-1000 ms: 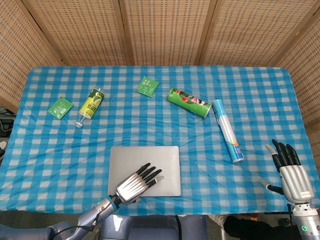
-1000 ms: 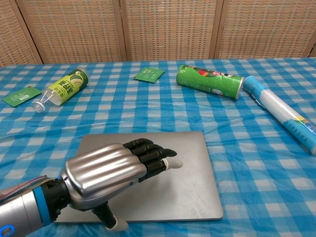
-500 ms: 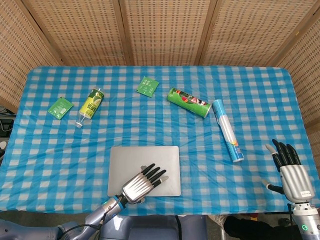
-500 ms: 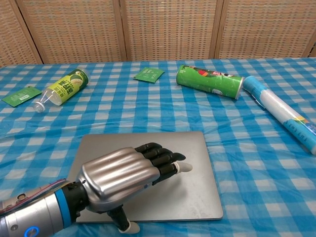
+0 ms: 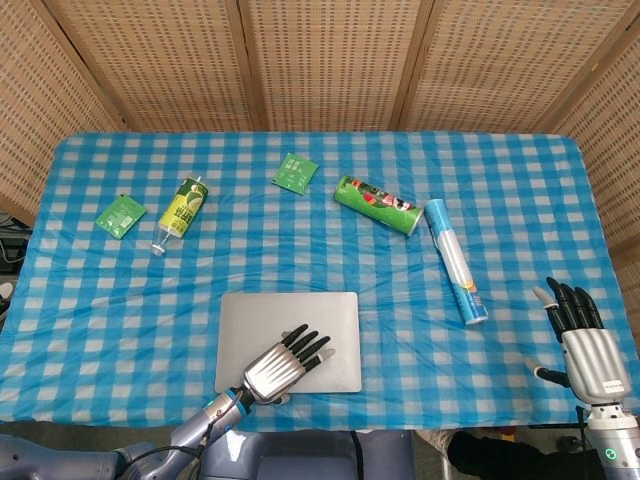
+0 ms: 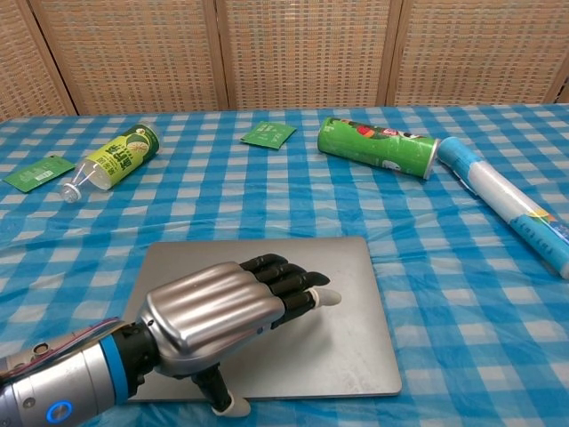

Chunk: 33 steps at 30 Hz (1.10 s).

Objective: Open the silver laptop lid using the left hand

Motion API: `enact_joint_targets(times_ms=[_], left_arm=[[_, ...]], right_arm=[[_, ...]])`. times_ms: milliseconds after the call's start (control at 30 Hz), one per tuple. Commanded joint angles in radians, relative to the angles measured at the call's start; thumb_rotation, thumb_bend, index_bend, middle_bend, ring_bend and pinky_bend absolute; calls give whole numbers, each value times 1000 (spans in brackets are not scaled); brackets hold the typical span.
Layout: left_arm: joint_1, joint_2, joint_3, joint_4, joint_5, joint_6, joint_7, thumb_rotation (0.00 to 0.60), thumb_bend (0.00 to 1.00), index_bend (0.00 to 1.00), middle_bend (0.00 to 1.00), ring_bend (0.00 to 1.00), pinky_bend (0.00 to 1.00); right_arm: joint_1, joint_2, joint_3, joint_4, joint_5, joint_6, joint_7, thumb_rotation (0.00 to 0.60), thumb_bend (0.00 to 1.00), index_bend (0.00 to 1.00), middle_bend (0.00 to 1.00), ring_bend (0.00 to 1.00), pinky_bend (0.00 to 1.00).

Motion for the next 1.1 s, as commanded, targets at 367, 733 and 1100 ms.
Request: enact_joint_targets(times_ms=[367, 733, 1100], left_arm=[[-15, 3, 12, -7, -28, 13, 29, 600, 291, 0, 0, 0, 0], [-29, 17, 14, -24, -33, 36, 66, 600, 368, 0, 0, 0, 0], [-43, 40, 4, -48, -31, 67, 114, 600, 499, 0, 0, 0, 0]], right_arm=[[0, 2, 1, 1, 2, 0, 7, 600, 0, 66, 0, 0, 0], [0, 6, 1, -1, 6, -3, 17, 600, 0, 66, 0, 0, 0], [1, 6, 1, -1, 6, -4, 19, 600, 0, 66, 0, 0, 0]])
